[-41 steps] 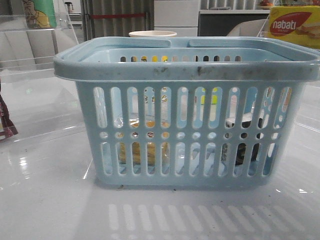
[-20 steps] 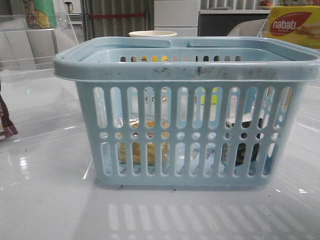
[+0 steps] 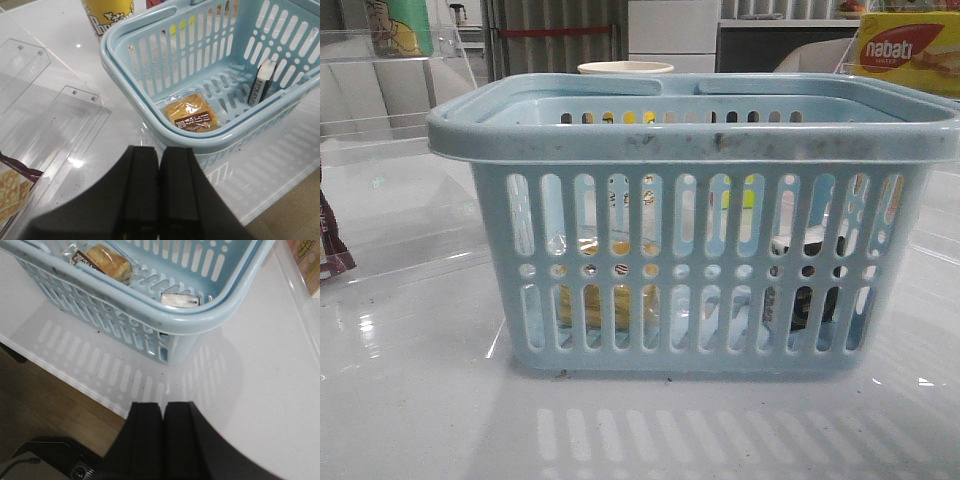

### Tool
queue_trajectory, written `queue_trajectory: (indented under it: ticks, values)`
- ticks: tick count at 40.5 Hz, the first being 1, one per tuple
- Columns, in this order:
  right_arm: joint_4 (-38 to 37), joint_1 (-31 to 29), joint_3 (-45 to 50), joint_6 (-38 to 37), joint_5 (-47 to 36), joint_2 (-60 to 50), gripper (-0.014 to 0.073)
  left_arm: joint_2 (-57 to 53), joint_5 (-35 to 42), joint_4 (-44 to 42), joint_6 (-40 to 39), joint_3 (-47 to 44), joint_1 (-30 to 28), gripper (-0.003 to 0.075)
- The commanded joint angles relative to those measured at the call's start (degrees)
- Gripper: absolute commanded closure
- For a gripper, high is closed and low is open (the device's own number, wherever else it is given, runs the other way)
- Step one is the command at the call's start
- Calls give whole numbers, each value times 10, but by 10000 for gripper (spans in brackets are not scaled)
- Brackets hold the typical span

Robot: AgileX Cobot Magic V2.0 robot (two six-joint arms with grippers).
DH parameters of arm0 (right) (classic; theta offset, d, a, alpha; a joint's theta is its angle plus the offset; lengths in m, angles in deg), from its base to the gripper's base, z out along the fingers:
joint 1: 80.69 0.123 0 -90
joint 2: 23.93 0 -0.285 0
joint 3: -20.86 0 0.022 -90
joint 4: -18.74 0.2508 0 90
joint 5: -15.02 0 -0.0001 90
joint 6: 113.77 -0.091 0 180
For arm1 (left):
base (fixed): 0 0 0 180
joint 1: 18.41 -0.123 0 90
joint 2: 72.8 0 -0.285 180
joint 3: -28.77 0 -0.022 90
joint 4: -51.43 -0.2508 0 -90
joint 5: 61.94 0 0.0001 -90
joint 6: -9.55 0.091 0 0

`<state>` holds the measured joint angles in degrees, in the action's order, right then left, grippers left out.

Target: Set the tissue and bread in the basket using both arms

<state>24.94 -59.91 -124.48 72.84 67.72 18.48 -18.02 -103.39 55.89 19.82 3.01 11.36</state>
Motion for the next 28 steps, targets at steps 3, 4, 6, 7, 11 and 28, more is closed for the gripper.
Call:
queue_trajectory:
  ticks: [3,4,6,7,11,28]
  values:
    - [0,-3,-15,0,-37,0,566,-1,47,3,-5,14,2,627]
    - [0,-3,-15,0,-37,0,566,-1,47,3,-5,14,2,627]
    - [0,-3,-15,0,-37,0,566,-1,47,3,-5,14,2,627]
    - [0,-3,-15,0,-37,0,566,-1,47,3,-5,14,2,627]
    - [0,-3,-15,0,-37,0,566,-1,47,3,-5,14,2,627]
    - [0,-3,-15,0,-37,0,566,-52,79,-12,5,-15,-44,627]
